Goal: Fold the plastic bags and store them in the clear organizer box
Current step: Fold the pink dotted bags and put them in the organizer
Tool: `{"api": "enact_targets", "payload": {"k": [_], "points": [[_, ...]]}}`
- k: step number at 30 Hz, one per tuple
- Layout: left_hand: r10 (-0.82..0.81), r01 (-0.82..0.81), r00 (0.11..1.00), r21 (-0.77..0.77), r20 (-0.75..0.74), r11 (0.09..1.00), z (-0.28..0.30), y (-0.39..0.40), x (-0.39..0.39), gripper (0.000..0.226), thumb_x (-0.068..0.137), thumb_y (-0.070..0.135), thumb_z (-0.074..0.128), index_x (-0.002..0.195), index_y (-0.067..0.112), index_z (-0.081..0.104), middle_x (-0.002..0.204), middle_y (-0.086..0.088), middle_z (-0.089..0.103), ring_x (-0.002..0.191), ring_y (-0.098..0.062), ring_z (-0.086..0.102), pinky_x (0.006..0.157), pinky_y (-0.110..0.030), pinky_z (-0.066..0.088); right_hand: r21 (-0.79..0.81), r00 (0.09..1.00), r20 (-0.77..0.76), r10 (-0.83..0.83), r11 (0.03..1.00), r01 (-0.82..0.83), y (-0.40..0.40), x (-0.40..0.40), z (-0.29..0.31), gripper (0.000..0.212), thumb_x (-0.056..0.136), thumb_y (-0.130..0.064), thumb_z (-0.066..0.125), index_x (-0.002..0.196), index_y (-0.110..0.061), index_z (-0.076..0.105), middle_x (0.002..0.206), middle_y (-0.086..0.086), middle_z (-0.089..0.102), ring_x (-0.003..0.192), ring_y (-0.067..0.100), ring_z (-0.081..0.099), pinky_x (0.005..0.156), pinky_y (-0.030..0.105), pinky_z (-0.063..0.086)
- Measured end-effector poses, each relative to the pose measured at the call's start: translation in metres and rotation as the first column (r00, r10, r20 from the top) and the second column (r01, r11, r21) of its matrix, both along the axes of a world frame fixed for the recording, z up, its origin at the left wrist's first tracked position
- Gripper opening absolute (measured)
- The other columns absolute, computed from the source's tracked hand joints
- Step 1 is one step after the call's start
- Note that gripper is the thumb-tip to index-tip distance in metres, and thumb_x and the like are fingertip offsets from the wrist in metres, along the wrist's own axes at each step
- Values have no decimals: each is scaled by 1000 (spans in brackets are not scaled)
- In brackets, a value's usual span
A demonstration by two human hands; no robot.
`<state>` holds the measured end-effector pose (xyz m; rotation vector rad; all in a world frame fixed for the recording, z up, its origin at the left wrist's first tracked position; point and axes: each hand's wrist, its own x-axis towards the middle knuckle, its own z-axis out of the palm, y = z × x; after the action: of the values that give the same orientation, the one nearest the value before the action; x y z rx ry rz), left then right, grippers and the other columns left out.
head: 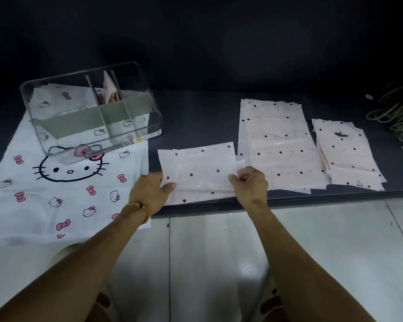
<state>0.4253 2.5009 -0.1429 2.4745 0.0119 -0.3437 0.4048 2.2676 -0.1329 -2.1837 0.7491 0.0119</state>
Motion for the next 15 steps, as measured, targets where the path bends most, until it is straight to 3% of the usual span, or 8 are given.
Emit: {"api": "enact_targets", "payload": {"k": [1, 3, 5, 7, 9, 11, 15], "points": [[-17, 16, 1000, 20, 6, 1000, -1, -2, 0, 29, 90, 37, 59, 97, 9, 63, 90, -8, 67, 80, -27, 59, 72, -34, 50, -57, 1000, -11, 8, 998, -8, 1, 0, -1, 8, 85, -18, 65, 81, -16, 59, 71, -9, 56, 69, 12, 54, 70, 20, 41], [-32, 29, 999, 63, 38, 998, -2, -5, 0, 31, 90, 39, 57, 98, 9, 62, 90, -9, 67, 82, -29, 59, 72, -36, 50, -83, 1000, -30, 3, 997, -5, 2, 1, -5, 8, 84, -15, 64, 91, -15, 61, 80, -6, 58, 73, 13, 54, 72, 19, 42], [-38, 32, 997, 95, 65, 995, -2, -9, 2, 30, 90, 40, 58, 94, 10, 61, 86, -9, 66, 79, -27, 58, 67, -32, 45, -61, 999, -40, -26, 998, 24, 3, 2, -5, 12, 85, -25, 65, 85, -15, 58, 73, -6, 57, 64, 10, 52, 67, 19, 42], [-45, 38, 996, 96, 72, 995, -2, -11, 4, 30, 89, 41, 58, 97, 12, 61, 86, -8, 66, 80, -28, 58, 66, -31, 42, -83, 998, -48, -45, 996, 41, 2, 3, -4, 28, 88, -33, 63, 73, -9, 59, 62, -2, 55, 53, 7, 46, 53, 15, 36], [-31, 24, 997, 105, 67, 994, -3, -13, 5, 30, 88, 42, 59, 95, 13, 58, 86, -7, 65, 82, -27, 59, 67, -31, 44, -100, 997, -78, -27, 995, 19, -3, 3, -3, 30, 86, -24, 61, 66, -2, 61, 56, 5, 53, 50, 14, 45, 44, 11, 31], [1, -10, 998, 150, 64, 989, -4, -15, 6, 32, 85, 46, 61, 91, 16, 52, 85, -4, 63, 80, -25, 58, 66, -31, 44, -92, 993, -120, -10, 996, -1, -8, 2, -2, 14, 80, -15, 63, 69, -8, 60, 60, -4, 52, 53, 10, 45, 40, 7, 31], [71, -82, 996, 218, 59, 973, 0, -21, 5, 49, 79, 50, 67, 108, 18, 45, 89, -5, 61, 83, -27, 61, 65, -32, 44, -124, 990, -136, 35, 991, -52, -10, 1, -1, 11, 80, -7, 62, 80, -17, 58, 77, -9, 56, 64, 7, 47, 43, 4, 28]]}}
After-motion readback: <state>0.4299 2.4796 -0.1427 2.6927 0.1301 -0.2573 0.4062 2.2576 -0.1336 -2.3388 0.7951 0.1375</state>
